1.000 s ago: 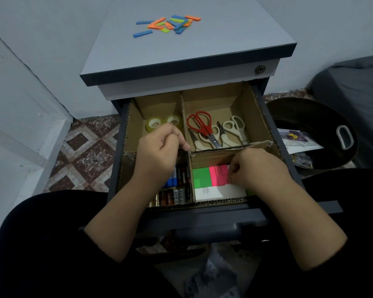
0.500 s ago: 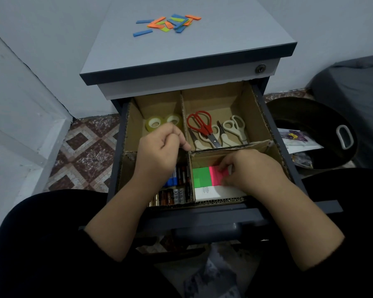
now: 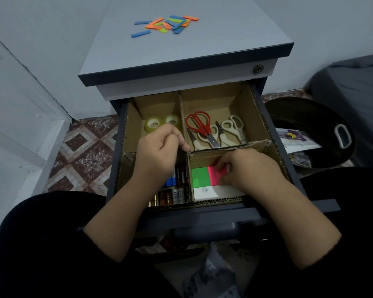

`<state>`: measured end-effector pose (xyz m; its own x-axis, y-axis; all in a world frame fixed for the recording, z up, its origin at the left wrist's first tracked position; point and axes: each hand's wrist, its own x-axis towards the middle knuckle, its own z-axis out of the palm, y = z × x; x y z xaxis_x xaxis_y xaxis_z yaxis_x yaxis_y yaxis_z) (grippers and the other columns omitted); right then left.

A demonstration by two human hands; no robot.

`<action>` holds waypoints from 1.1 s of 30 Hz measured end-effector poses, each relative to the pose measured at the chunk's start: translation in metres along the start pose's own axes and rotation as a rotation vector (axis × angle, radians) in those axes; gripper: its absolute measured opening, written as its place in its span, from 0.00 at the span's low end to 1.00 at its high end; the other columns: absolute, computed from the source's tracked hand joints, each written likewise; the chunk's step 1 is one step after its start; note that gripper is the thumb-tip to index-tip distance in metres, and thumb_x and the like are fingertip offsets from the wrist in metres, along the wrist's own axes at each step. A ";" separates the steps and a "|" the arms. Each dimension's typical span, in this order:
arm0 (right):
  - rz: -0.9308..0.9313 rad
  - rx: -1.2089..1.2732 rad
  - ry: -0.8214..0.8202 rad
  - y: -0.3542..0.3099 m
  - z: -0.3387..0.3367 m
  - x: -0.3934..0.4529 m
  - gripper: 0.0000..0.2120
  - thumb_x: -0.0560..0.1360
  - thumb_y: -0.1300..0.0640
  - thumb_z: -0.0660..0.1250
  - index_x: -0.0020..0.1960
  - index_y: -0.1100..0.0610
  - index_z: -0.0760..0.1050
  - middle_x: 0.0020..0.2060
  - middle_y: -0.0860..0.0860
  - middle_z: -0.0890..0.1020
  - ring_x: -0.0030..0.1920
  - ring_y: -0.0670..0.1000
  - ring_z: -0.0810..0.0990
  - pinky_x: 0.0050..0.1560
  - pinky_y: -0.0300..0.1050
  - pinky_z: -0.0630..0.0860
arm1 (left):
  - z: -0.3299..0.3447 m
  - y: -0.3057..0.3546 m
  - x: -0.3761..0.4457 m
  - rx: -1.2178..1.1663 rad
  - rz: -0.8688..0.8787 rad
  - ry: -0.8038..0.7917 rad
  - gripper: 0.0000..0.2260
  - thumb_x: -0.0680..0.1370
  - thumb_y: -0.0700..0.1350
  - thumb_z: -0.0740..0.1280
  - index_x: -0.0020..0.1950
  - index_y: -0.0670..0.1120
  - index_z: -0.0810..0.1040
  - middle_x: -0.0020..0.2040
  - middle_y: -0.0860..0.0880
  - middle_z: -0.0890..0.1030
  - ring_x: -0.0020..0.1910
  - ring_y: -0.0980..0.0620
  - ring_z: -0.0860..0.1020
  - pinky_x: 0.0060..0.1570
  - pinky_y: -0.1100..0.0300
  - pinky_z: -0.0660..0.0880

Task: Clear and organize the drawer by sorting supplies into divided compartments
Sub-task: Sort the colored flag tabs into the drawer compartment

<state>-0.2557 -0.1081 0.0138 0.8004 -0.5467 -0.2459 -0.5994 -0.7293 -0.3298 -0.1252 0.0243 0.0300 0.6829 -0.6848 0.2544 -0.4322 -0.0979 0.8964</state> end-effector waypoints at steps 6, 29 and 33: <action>0.056 -0.007 0.042 0.010 -0.002 0.002 0.12 0.71 0.49 0.70 0.53 0.39 0.79 0.45 0.45 0.79 0.49 0.51 0.79 0.42 0.41 0.72 | -0.001 0.000 0.000 -0.001 0.006 -0.004 0.11 0.75 0.39 0.54 0.37 0.46 0.74 0.38 0.51 0.83 0.34 0.30 0.74 0.32 0.35 0.71; 0.003 0.172 -0.013 0.001 -0.010 -0.004 0.04 0.74 0.51 0.68 0.42 0.43 0.80 0.38 0.41 0.80 0.43 0.44 0.79 0.45 0.43 0.78 | -0.003 -0.010 -0.001 0.140 -0.045 -0.064 0.12 0.76 0.42 0.56 0.39 0.52 0.78 0.40 0.51 0.81 0.43 0.45 0.78 0.47 0.43 0.76; -0.053 0.412 -0.001 -0.006 -0.012 -0.011 0.05 0.74 0.52 0.70 0.40 0.44 0.81 0.36 0.42 0.81 0.40 0.40 0.79 0.45 0.43 0.78 | 0.000 -0.011 -0.005 0.260 0.019 -0.145 0.11 0.77 0.41 0.60 0.45 0.52 0.81 0.46 0.52 0.80 0.49 0.62 0.74 0.50 0.59 0.73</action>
<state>-0.2610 -0.1027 0.0294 0.8303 -0.5124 -0.2193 -0.5070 -0.5308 -0.6791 -0.1238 0.0289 0.0188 0.5904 -0.7823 0.1987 -0.5930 -0.2534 0.7642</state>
